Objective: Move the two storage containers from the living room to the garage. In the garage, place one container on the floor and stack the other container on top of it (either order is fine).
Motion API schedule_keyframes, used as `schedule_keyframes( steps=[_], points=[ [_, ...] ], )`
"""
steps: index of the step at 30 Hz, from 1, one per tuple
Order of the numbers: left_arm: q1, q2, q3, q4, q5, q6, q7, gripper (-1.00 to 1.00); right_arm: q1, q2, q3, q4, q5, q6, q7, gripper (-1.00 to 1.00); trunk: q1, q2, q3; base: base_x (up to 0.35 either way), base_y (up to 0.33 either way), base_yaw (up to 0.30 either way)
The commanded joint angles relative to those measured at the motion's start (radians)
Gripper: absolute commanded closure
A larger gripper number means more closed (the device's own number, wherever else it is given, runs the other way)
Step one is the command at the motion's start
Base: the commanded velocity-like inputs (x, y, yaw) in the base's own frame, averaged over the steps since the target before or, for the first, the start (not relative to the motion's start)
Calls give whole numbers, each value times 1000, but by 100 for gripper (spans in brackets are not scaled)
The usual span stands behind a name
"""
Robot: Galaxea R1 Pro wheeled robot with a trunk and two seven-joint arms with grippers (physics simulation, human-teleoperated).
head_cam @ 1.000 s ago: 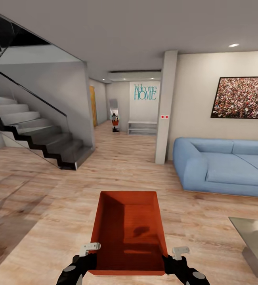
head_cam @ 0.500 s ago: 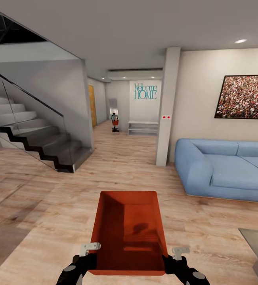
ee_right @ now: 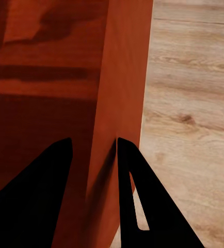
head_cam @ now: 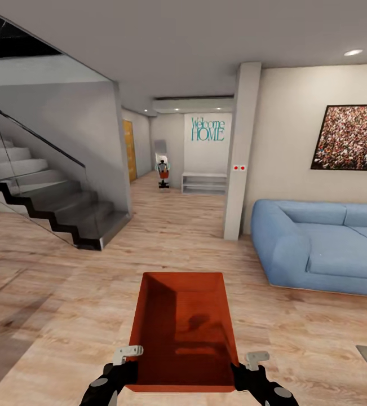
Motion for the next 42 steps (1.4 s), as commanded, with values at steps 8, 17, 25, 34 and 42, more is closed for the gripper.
schedule_keyframes(
  steps=[8,17,25,34,42],
  points=[
    [-1,0,46,-11,14,6,1,100,0,-14,25,-1,5,-3,10,100,1,-1,-3,326,0,0],
    [-1,0,46,-11,14,6,1,100,0,-14,25,-1,5,-3,9,100,1,-1,-3,326,0,0],
    [-1,0,46,-11,14,6,1,100,0,-14,25,-1,5,-3,10,100,1,-1,-3,326,0,0],
    [-1,0,46,-11,14,6,1,100,0,-14,25,0,5,-2,9,100,1,-1,-3,326,0,0],
    [-1,0,45,-11,13,4,1,100,0,-14,25,1,5,-2,9,100,1,-1,-3,326,0,0]
  ],
)
